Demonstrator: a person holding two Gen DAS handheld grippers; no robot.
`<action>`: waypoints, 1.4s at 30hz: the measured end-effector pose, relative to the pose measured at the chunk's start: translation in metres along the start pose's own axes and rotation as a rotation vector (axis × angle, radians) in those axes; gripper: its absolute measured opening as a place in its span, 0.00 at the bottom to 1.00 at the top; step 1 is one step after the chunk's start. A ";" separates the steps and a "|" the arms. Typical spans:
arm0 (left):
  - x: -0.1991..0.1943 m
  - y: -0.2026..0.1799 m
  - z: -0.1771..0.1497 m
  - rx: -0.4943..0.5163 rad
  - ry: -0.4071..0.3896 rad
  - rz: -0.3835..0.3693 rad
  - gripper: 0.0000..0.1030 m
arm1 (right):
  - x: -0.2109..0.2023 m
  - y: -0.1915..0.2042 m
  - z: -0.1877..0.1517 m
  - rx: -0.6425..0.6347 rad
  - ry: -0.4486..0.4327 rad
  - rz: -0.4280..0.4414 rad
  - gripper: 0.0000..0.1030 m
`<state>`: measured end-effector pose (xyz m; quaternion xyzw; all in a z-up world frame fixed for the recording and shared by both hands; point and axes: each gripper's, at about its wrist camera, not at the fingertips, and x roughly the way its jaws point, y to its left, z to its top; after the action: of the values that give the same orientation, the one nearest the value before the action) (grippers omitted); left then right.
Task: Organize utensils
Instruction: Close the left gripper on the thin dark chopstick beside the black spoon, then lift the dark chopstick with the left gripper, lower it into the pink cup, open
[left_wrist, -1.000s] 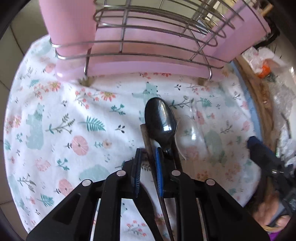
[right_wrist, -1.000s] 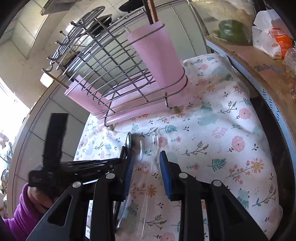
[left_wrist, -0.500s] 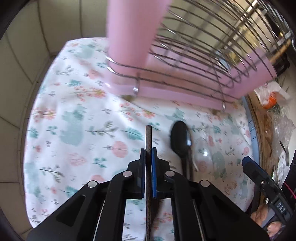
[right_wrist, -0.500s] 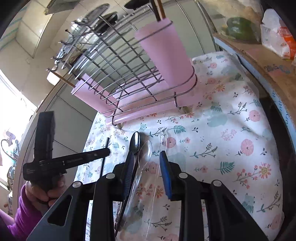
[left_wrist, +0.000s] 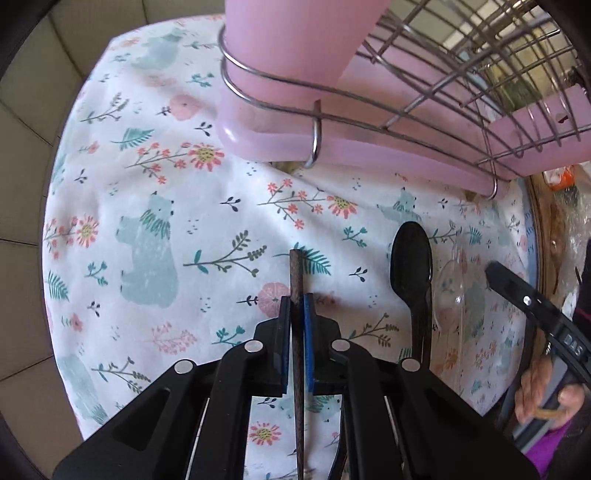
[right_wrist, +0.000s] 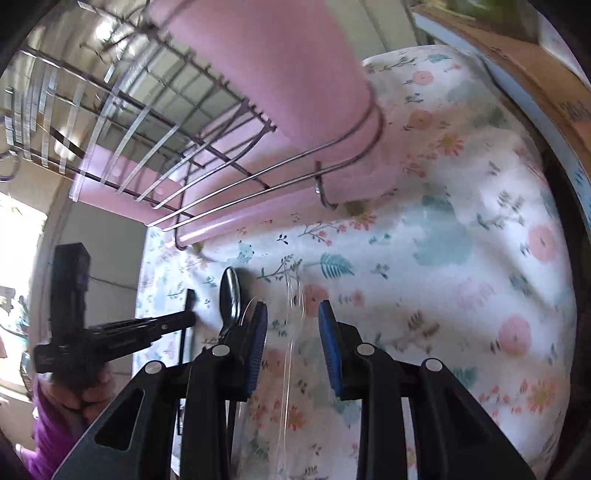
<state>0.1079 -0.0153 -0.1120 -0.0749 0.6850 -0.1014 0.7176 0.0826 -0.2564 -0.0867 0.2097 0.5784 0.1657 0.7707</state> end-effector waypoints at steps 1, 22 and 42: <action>0.001 -0.001 0.002 0.004 0.011 -0.001 0.06 | 0.004 0.003 0.002 -0.012 0.013 -0.012 0.28; -0.041 0.027 -0.025 -0.015 -0.249 -0.148 0.05 | -0.031 0.027 -0.019 -0.140 -0.265 -0.056 0.12; -0.243 0.012 -0.075 -0.011 -1.051 -0.197 0.05 | -0.200 0.085 -0.015 -0.294 -0.853 -0.024 0.12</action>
<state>0.0237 0.0592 0.1162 -0.1835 0.2234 -0.1135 0.9505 0.0119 -0.2814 0.1178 0.1408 0.1819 0.1360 0.9636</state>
